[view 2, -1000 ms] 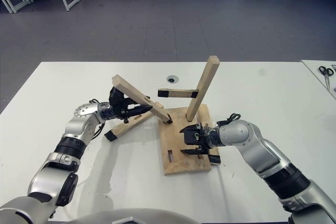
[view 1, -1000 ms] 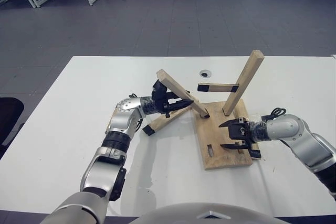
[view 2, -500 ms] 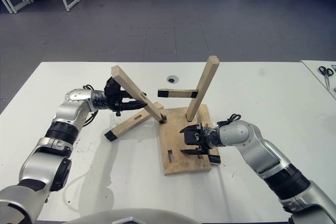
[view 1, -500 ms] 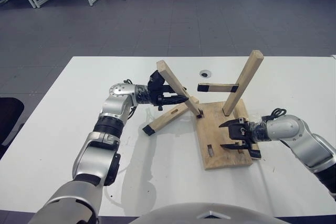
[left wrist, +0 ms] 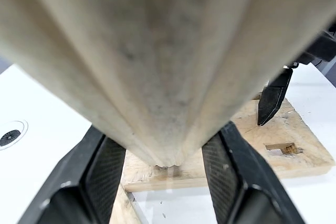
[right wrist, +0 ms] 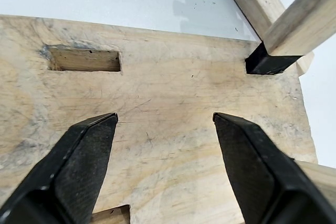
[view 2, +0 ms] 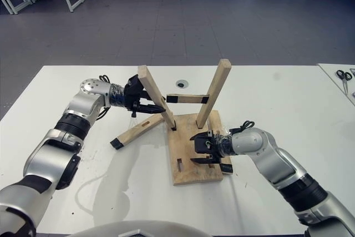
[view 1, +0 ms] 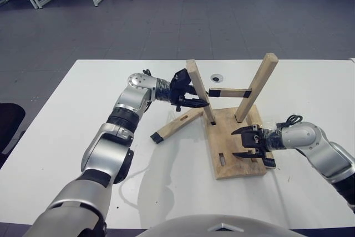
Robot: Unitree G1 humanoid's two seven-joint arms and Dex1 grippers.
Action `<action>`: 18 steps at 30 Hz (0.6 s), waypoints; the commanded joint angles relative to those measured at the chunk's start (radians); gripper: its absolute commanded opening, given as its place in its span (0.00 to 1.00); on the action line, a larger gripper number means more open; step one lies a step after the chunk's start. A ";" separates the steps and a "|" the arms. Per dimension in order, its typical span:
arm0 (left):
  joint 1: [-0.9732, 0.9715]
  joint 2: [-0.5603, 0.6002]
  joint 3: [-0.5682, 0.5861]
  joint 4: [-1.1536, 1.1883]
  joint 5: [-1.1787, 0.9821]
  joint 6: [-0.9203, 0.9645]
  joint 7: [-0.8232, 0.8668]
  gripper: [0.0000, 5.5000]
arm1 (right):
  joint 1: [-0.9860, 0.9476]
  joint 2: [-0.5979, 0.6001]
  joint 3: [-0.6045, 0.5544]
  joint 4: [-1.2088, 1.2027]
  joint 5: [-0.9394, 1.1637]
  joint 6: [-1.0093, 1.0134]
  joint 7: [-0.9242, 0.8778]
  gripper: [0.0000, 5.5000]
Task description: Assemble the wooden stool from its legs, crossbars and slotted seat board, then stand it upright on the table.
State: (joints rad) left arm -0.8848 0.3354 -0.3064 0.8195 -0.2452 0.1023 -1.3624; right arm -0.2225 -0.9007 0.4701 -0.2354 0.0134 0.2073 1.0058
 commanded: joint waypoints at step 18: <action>0.038 -0.062 -0.154 0.272 0.155 0.366 -0.064 0.37 | 0.128 0.007 0.107 0.087 -0.094 0.060 0.022 0.61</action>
State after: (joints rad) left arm -0.9945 0.3071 -0.3197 1.0060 -0.2513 0.3549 -1.3673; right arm -0.2168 -0.8954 0.4682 -0.2358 0.0142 0.2050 1.0023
